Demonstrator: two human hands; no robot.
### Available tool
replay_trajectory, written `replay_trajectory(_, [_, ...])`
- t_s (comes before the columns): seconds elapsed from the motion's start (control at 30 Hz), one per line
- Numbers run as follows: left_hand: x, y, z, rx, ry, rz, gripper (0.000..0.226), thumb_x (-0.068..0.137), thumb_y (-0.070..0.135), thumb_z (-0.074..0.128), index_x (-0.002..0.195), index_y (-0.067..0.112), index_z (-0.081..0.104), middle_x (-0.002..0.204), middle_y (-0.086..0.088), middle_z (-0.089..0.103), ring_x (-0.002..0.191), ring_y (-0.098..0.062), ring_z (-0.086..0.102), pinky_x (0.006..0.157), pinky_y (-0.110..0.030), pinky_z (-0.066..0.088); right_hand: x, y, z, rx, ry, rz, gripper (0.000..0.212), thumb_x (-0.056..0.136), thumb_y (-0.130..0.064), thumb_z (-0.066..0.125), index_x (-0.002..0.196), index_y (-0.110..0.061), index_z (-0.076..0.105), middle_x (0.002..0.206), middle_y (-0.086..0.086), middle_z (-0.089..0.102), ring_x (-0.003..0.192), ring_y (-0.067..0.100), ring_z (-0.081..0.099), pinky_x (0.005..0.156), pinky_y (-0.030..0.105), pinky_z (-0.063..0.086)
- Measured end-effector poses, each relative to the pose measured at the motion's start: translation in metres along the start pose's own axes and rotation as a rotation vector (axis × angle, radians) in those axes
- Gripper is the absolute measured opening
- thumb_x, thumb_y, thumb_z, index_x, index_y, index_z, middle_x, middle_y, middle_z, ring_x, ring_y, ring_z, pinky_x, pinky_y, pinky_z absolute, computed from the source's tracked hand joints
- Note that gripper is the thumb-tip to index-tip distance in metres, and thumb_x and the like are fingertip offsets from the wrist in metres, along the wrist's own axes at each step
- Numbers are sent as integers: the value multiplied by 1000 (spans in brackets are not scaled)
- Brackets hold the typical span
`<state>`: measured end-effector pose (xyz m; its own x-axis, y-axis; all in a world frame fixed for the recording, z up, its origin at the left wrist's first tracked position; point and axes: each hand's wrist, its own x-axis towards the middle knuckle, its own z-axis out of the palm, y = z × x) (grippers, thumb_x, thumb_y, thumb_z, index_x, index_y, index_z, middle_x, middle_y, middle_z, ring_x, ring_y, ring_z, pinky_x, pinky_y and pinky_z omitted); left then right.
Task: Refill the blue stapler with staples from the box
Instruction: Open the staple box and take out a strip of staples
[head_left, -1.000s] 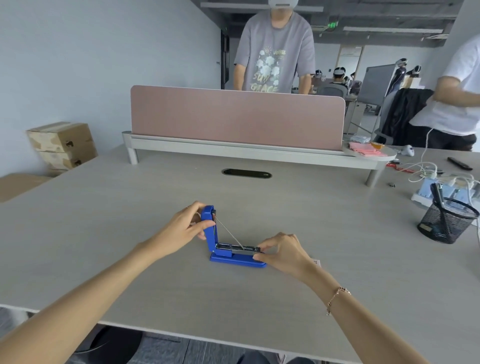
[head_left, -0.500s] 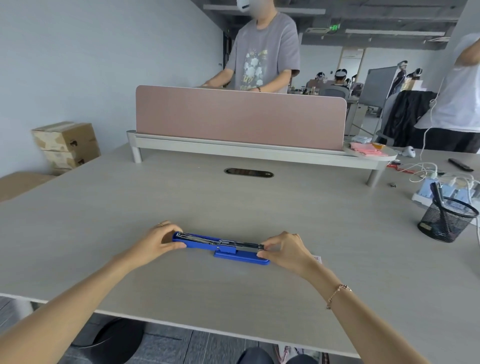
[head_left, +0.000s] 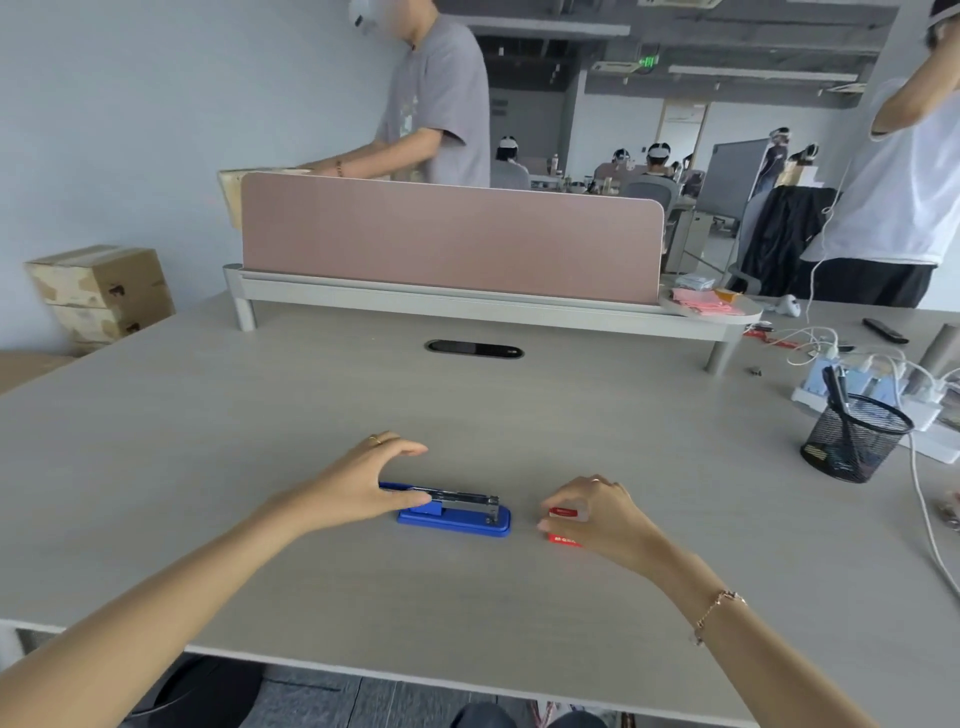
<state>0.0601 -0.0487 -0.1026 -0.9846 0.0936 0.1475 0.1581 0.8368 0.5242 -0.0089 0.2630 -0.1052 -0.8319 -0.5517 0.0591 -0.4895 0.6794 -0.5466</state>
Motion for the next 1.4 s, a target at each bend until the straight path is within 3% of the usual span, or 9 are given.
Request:
replay_trajectory(0.13, [28,49,30,87,-70,134,50,82,52,65,126,35,52,125,19,49,120,1,41,101,-24,37,-20,19,-15,4,79,14,37,69,-52,71,101,-35,65,104,-17,56,97,1,49,97,31,38])
replay_trajectory(0.27, [48,77,60,191,-123,194,56,79,56,66,127,28,54,125,10,54,118,-9,47,99,-29,41,-29,36,-20,-93,101,41,50,67,-53,72,112,-34,60,108,-14,52,105,6,49,91,25,30])
replay_trajectory(0.4, [57,90,78,242,-150,220,61,78,57,65,128,23,54,125,6,55,118,-11,47,97,-26,40,-33,47,-20,-115,106,52,49,67,-54,71,112,-36,59,103,-16,50,106,9,49,88,25,30])
replay_trajectory(0.5, [61,96,84,255,-131,247,57,78,58,65,122,22,58,121,6,57,113,-11,50,94,-26,40,-33,51,-19,-105,95,50,43,69,-50,70,109,-37,60,106,-13,56,104,10,51,91,28,35])
replay_trajectory(0.6, [63,98,86,238,-144,257,47,79,56,67,112,22,65,115,6,60,106,-11,53,89,-25,42,-35,49,-19,-58,92,30,35,72,-40,71,105,-36,62,95,-16,60,96,6,53,95,34,40])
replay_trajectory(0.83, [62,103,86,192,-181,251,36,80,51,67,104,25,67,108,9,61,102,-8,53,86,-25,44,-36,41,-20,-15,81,41,30,76,-26,69,106,-26,65,97,-8,67,100,13,56,94,31,41])
replay_trajectory(0.97, [61,103,85,196,-190,242,37,80,53,66,105,26,65,109,10,60,103,-7,52,87,-23,43,-37,39,-22,-7,56,68,29,77,-24,69,106,-21,65,88,-13,61,99,15,58,93,31,43])
replay_trajectory(1.2, [59,104,81,231,-213,247,41,79,57,65,105,26,67,107,9,60,101,-7,52,86,-28,45,-34,42,-23,-61,31,51,28,78,-29,68,105,-26,62,89,-16,60,101,13,54,91,27,30])
replay_trajectory(1.4, [55,102,81,223,-193,262,38,79,58,64,101,28,67,104,10,60,98,-6,52,84,-27,46,-33,46,-21,-65,43,37,29,77,-31,68,105,-28,62,91,-16,63,101,11,55,90,26,28])
